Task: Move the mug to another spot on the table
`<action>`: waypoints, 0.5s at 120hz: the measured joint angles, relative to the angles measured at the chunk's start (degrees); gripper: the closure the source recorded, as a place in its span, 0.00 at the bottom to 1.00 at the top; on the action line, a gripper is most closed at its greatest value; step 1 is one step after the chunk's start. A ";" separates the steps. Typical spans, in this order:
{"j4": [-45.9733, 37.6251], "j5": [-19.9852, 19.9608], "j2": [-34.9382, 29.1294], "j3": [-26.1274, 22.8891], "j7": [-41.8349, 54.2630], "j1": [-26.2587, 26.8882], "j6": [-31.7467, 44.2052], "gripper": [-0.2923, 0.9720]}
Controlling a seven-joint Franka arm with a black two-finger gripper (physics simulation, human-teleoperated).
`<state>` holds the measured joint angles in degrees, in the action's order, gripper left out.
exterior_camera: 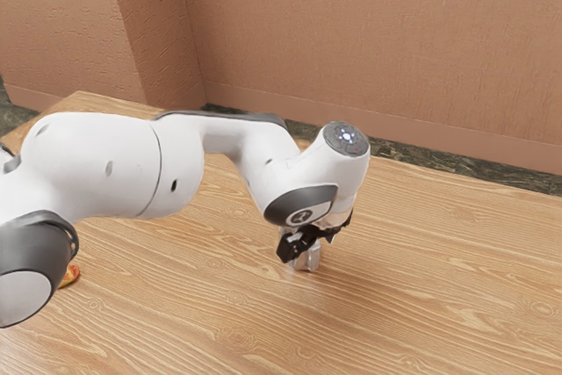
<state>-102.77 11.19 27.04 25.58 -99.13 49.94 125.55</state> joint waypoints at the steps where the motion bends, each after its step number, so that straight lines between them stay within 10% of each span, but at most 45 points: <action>1: 0.00 0.08 0.15 0.00 -0.14 0.01 0.04 0.23; 60: 0.05 10.45 2.44 -0.01 -5.19 1.30 2.74 0.27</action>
<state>-102.71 21.64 29.48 25.57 -104.32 51.24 128.29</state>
